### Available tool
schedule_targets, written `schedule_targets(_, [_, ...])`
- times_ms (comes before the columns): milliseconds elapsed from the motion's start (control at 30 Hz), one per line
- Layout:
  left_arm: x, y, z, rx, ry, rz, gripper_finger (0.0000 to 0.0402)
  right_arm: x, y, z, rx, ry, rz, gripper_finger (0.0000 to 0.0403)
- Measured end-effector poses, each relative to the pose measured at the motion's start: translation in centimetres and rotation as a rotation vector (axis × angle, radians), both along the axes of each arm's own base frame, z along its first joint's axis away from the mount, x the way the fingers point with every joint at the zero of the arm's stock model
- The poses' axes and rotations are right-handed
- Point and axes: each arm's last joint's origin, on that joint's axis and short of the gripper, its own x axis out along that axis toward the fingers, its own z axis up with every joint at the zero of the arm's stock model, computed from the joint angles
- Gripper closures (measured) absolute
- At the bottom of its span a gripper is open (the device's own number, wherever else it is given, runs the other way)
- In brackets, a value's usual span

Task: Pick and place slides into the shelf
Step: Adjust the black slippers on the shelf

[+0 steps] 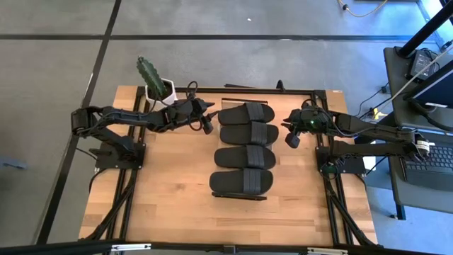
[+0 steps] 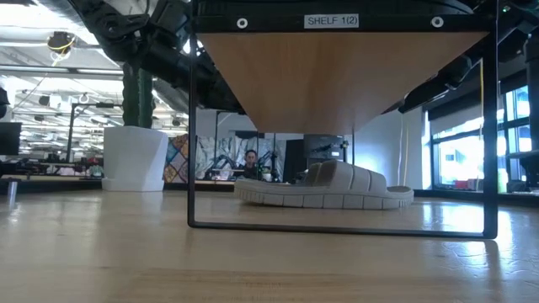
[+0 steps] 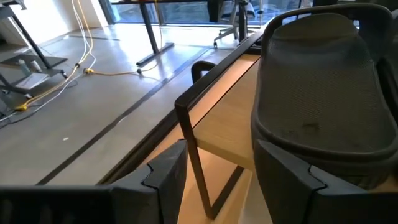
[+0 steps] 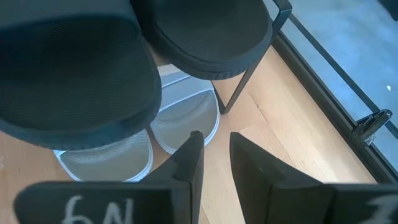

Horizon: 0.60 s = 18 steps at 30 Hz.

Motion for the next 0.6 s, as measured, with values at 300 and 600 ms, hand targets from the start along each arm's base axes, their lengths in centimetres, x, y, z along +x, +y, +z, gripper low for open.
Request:
schedule_targets(300, [-0.5,0.1,0.6,0.056,0.032,0.058,0.0225,0.0,0.0,0.0,0.027,-0.018,-0.027,0.0323])
schedule_targets(600, [-1.4,-0.5,2.0,0.06,0.011,0.044,0.0225,0.1,0.3,0.0,0.077,-0.03,0.039,0.0323])
